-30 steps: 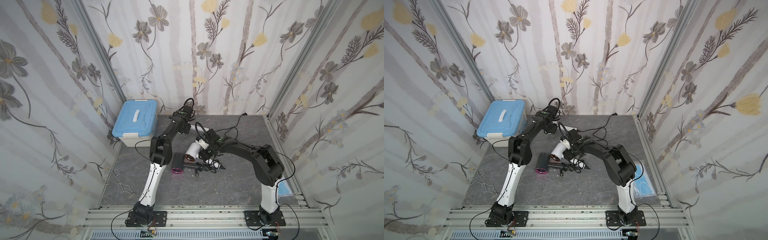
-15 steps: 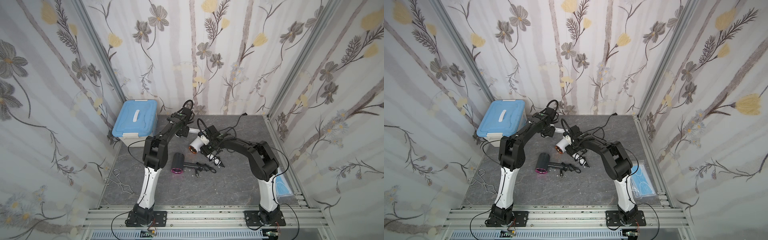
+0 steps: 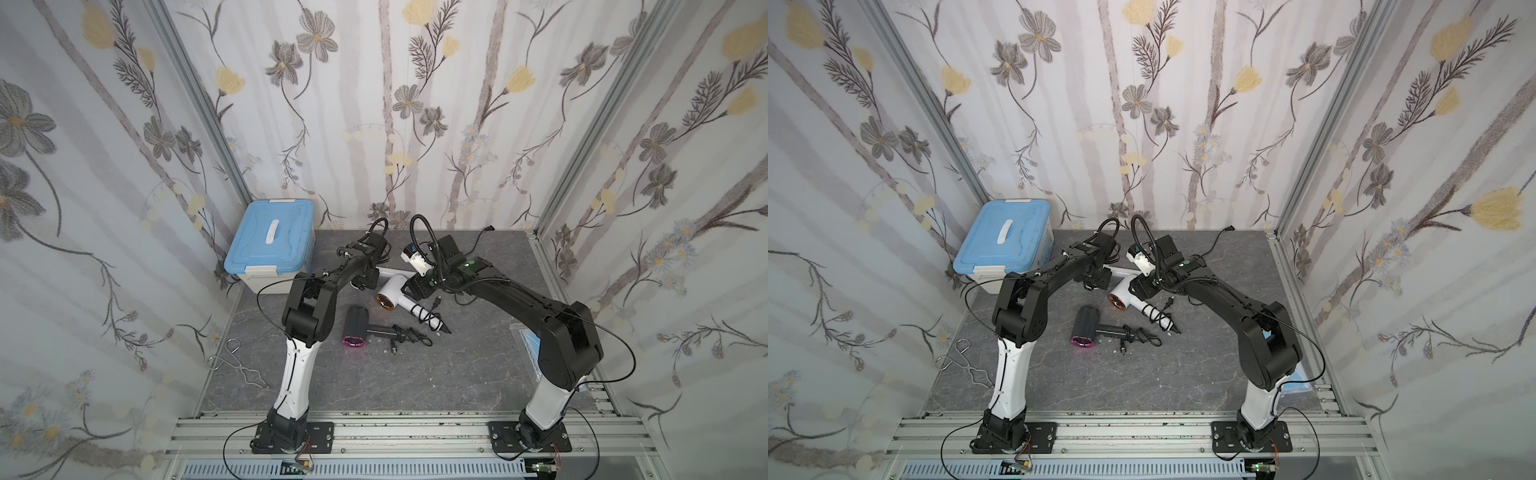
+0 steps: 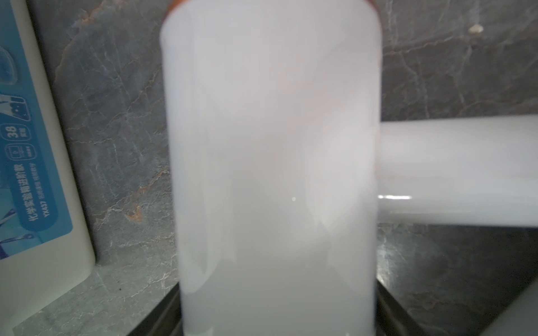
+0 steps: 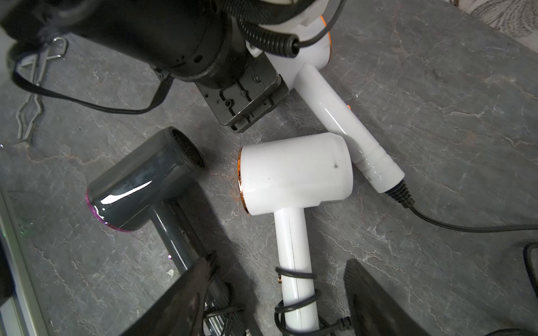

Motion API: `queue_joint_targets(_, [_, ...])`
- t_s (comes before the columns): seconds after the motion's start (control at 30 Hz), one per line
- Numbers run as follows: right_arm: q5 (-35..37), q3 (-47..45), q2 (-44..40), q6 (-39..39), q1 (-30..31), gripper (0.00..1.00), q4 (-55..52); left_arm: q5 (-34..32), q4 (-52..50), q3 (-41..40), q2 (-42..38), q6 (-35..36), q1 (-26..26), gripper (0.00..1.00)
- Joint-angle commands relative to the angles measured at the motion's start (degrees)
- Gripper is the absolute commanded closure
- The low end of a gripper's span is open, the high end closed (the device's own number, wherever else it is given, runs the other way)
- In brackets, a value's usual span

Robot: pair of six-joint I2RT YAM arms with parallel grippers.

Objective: Wrap the cord around the hair dryer
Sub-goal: Move the hair dryer to the center of the board, then pick up the hair dryer from the center of the board.

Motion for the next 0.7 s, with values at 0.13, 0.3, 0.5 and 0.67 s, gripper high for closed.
queue_joint_targets(0.13, [-0.96, -5.97, -4.32, 4.77, -1.64, 0.25, 1.09, -0.81, -1.95, 4.61, -1.75, 2.12, -0.17, 0.0])
queue_joint_targets(0.3, [1.33, -10.01, -6.34, 6.45, -1.97, 0.24, 1.66, 0.28, -11.77, 15.9, 5.15, 3.8, 0.4, 0.0])
queue_joint_targets(0.5, [2.87, -12.89, -8.25, 7.15, -2.56, 0.24, 1.94, 3.31, -15.7, 19.67, 8.53, 2.8, 0.89, 0.0])
queue_joint_targets(0.67, [3.48, -13.62, -9.24, 7.51, -3.03, 0.23, 1.93, 6.17, -16.05, 21.16, 10.66, 1.92, 2.59, 0.0])
